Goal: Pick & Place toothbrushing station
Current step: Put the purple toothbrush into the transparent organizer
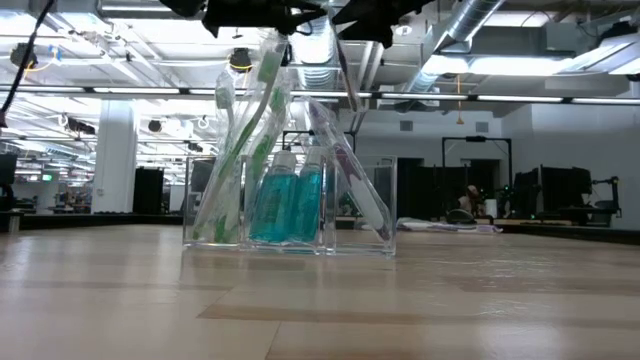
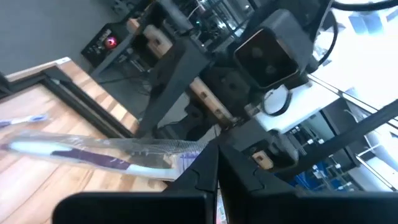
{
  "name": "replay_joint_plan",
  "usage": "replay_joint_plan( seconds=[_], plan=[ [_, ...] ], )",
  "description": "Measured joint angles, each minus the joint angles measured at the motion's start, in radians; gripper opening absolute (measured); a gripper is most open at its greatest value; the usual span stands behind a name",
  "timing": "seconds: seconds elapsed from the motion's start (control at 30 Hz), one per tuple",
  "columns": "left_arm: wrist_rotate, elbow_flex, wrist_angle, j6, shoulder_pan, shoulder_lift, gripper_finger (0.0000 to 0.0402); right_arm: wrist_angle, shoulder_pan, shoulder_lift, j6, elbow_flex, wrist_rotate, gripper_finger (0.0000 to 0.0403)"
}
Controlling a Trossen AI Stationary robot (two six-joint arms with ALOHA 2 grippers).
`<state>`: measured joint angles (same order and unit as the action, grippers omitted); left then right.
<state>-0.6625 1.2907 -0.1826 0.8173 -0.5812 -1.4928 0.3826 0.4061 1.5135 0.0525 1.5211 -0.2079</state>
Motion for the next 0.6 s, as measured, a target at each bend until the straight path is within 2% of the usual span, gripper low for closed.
replay_joint_plan(
  seconds=[0.33,0.6],
  plan=[
    [-0.006,0.056,-0.023,0.000,0.000,-0.026,0.0000,-0.004,0.000,0.000,0.000,0.000,0.000,0.0201],
    [-0.006,0.056,-0.023,0.000,0.000,-0.026,0.0000,-0.004,0.000,0.000,0.000,0.000,0.000,0.0176]
  ],
)
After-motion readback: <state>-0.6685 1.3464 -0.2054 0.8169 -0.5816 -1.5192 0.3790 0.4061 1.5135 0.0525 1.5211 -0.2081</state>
